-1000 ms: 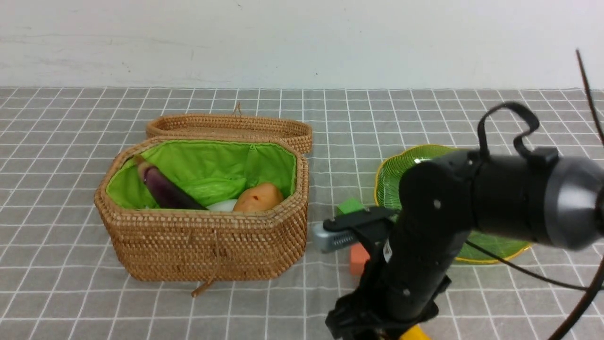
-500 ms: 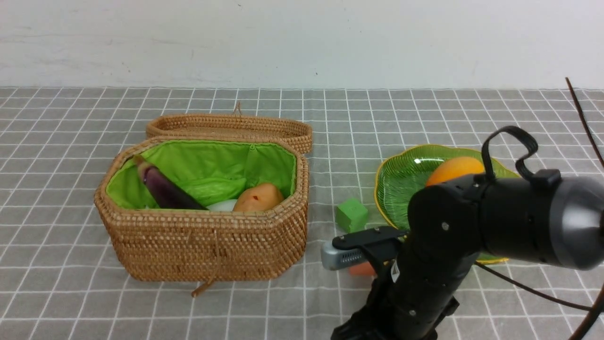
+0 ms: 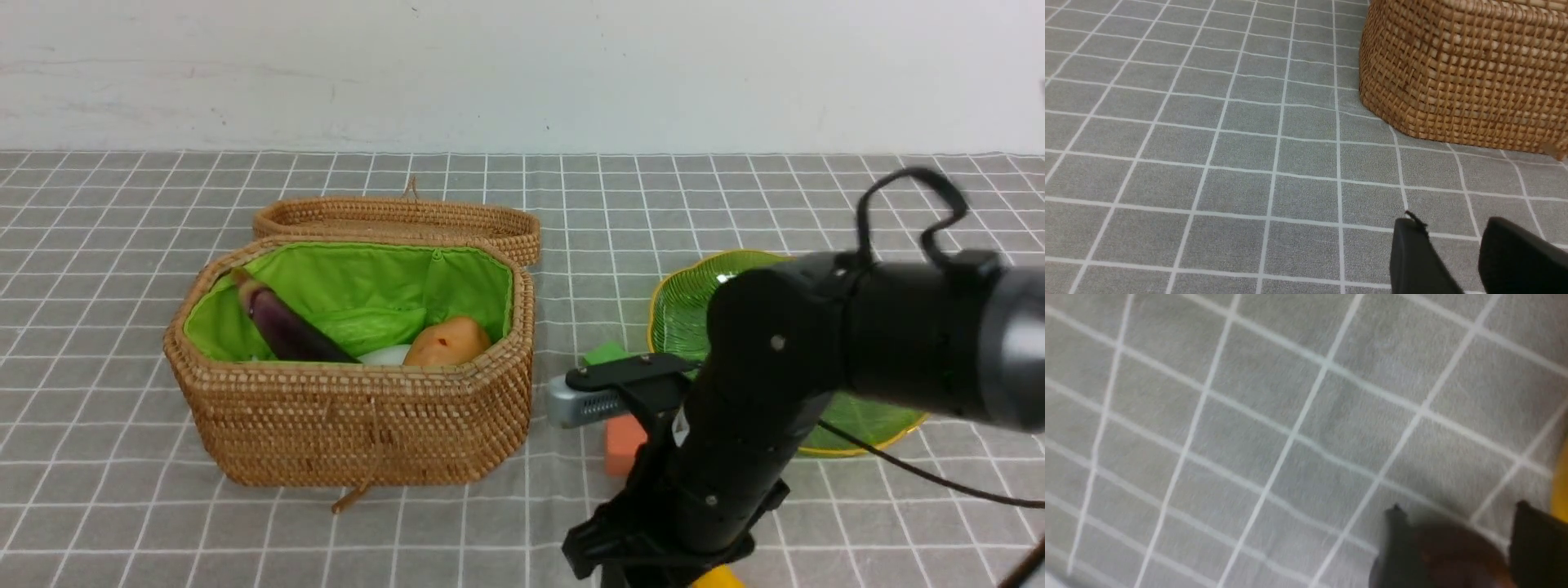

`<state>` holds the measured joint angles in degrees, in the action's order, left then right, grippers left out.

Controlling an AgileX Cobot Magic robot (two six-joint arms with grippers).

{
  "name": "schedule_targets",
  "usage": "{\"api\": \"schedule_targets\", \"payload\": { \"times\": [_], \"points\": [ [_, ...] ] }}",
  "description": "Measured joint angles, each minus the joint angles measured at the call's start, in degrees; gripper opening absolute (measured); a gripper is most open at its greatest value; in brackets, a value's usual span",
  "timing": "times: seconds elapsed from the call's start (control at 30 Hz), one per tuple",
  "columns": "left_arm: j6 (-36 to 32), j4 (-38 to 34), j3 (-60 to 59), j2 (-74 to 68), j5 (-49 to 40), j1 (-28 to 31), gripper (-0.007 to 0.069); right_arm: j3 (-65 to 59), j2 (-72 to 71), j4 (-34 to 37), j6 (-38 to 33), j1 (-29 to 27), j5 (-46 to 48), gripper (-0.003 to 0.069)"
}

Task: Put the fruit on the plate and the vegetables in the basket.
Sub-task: Use the right arm to grab a mangosteen and put it into the right plate

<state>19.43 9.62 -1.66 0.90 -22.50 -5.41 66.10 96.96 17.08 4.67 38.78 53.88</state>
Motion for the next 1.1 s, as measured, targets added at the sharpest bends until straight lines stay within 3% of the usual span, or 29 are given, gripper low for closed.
{"api": "schedule_targets", "payload": {
  "times": [0.13,0.3,0.47,0.57,0.73,1.1],
  "points": [
    [0.0,0.0,0.0,0.0,0.0,0.0,0.0238,-0.1,-6.0,-0.7,0.4,0.0,4.8,0.0593],
    [0.0,0.0,0.0,0.0,0.0,0.0,0.0238,-5.7,-11.2,-1.1,1.3,0.0,2.3,0.0678],
    [0.0,0.0,0.0,0.0,0.0,0.0,0.0238,-11.5,-10.4,0.3,2.5,0.0,-2.9,0.0661],
    [0.0,0.0,0.0,0.0,0.0,0.0,0.0238,-14.8,-7.5,3.9,2.5,0.0,-8.6,0.0622],
    [0.0,0.0,0.0,0.0,0.0,0.0,0.0238,-15.0,-4.2,5.5,1.6,0.0,-8.9,0.0542],
    [0.0,0.0,0.0,0.0,0.0,0.0,0.0238,-11.8,-7.2,7.9,-3.7,0.0,-7.7,0.0538]
  ]
}}
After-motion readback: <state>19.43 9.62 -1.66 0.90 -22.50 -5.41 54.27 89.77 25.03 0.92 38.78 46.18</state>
